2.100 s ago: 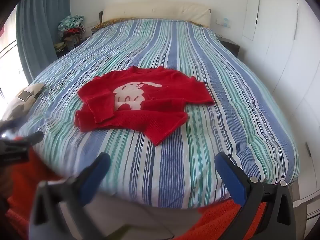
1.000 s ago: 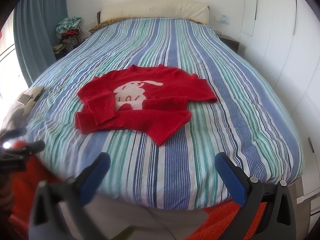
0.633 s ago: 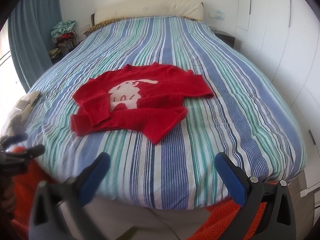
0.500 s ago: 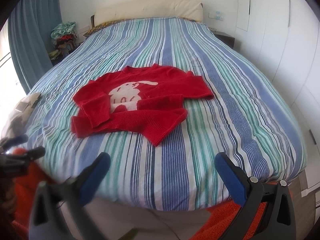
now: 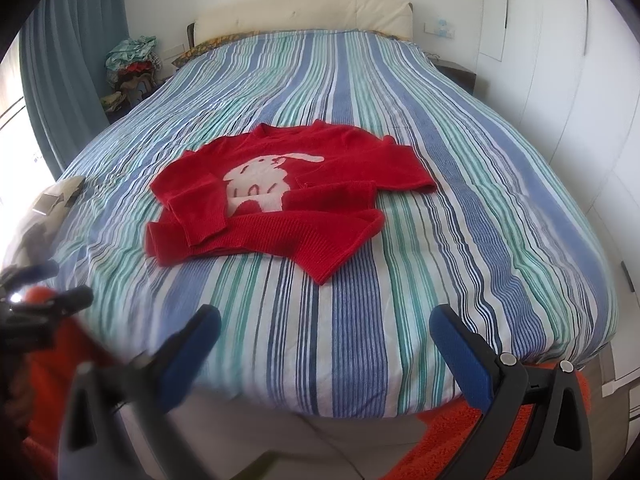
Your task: Fold small clothes
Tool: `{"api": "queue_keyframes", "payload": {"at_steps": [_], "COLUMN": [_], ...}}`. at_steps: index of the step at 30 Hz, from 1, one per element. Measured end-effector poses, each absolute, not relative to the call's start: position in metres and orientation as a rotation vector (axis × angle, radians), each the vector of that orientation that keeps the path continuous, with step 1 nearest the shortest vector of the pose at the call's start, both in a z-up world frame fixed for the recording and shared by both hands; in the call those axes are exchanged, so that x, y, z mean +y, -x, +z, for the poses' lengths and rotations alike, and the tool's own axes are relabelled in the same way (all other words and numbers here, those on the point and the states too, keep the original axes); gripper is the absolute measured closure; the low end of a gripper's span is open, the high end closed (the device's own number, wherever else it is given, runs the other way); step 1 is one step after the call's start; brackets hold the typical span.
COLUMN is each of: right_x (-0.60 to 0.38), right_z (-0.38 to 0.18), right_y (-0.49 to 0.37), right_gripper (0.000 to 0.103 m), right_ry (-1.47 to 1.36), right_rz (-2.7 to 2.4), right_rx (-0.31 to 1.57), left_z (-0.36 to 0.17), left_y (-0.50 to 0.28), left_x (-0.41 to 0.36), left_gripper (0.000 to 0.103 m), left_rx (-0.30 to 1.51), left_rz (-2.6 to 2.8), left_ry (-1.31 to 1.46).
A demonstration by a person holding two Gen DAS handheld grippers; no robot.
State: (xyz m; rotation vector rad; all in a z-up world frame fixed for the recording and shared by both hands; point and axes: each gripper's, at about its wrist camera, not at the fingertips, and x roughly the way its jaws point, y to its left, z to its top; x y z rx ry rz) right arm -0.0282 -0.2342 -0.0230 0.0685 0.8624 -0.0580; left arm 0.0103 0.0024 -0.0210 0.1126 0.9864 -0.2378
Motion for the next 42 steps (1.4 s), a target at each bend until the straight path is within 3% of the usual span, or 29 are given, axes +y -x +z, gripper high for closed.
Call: {"api": "queue_keyframes", "payload": {"at_steps": [42], "right_x": [-0.2244], "right_z": [-0.0231], "right_y": [0.0295], "right_gripper": [0.0], "right_ry": [-0.054], "right_rz": [-0.04], "right_rx": [0.867], "left_z": [-0.0221], "left_y": [-0.0078], "left_x": [0.0085], "left_gripper": [0.001], "left_rx": [0.987], "left_rz": [-0.234], "left_ry": [-0.095]}}
